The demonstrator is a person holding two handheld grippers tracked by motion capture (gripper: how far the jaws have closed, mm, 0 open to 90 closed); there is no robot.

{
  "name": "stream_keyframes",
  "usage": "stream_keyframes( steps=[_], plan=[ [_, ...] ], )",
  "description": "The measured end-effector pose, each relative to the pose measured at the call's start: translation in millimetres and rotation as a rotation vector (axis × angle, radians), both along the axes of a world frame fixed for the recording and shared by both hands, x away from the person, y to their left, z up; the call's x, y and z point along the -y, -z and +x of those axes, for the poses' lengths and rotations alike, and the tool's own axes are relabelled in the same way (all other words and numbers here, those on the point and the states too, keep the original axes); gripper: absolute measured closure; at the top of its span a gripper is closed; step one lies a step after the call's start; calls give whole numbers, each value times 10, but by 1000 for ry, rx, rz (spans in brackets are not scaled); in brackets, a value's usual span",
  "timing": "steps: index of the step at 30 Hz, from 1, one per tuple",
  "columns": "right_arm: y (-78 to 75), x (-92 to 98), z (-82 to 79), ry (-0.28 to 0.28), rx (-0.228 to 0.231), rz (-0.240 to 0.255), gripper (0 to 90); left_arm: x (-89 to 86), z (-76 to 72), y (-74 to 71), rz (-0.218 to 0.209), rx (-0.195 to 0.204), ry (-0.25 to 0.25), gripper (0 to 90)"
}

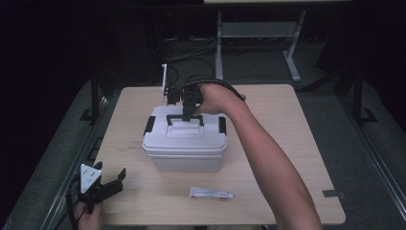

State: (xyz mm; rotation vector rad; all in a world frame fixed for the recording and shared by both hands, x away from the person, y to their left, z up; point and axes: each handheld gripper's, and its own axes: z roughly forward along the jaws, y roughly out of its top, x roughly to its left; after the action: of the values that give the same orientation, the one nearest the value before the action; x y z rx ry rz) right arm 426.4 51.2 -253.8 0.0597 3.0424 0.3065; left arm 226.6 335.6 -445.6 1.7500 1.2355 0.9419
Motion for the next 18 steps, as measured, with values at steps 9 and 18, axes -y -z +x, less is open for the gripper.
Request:
stream_keyframes(
  steps=[9,18],
  plan=[
    [-92,45,-7,2,1,16,843,3,-1,-2,0,0,0,151],
    [-208,108,-51,1,16,23,843,-1,0,-1,1,3,0,150]
  ],
)
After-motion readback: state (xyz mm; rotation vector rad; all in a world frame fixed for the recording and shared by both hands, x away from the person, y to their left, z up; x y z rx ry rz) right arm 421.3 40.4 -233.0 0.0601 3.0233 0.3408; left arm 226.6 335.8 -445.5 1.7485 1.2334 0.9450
